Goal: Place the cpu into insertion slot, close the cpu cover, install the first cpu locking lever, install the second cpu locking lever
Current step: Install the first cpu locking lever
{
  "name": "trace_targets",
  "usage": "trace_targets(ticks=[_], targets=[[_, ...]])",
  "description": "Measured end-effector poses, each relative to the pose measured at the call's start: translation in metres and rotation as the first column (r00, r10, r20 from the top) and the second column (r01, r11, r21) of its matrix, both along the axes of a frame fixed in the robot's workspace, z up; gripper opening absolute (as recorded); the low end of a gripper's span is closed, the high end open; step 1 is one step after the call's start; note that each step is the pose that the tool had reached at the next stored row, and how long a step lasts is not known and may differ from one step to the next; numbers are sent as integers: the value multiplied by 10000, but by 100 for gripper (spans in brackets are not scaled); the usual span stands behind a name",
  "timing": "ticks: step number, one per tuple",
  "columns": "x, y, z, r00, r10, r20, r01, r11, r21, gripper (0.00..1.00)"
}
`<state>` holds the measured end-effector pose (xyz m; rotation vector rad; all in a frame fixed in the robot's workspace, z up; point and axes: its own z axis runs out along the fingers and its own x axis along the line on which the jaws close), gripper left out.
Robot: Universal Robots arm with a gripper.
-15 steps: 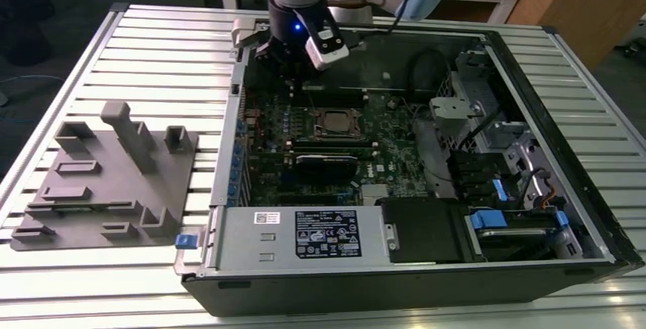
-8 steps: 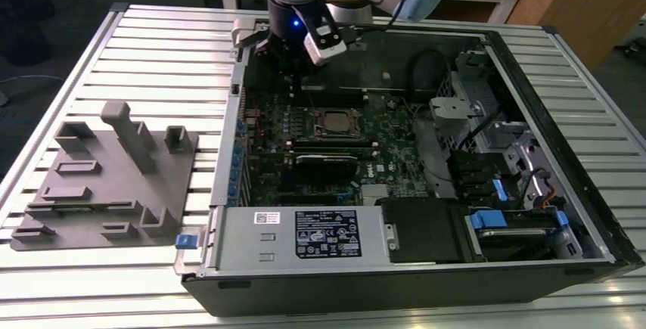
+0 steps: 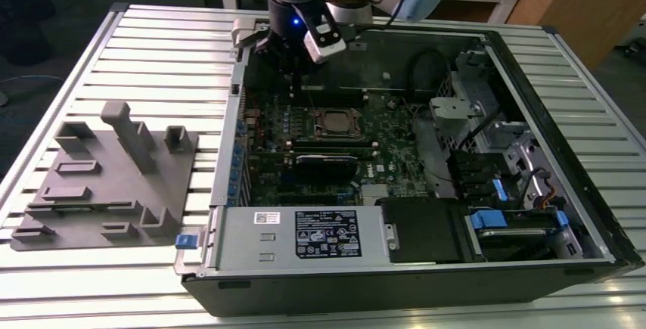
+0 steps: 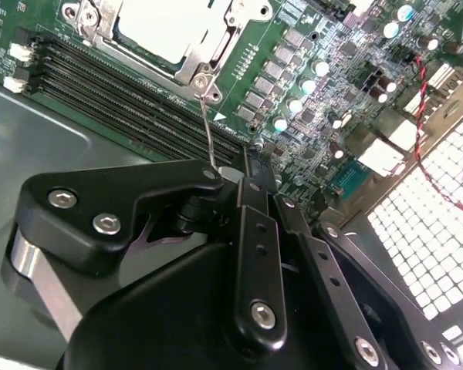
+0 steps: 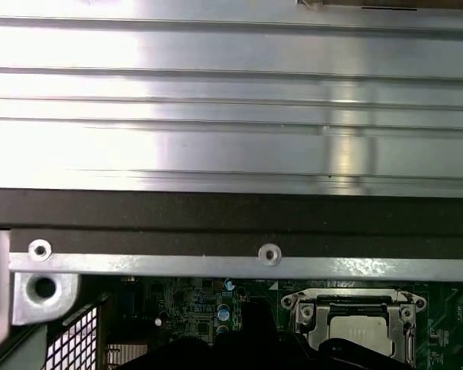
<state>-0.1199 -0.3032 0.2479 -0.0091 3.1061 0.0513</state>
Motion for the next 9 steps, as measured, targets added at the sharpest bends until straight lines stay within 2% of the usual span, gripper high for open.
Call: trace_targets(ticks=[9], targets=[[28, 21, -3, 10000, 0, 0, 0, 10000, 41, 11]])
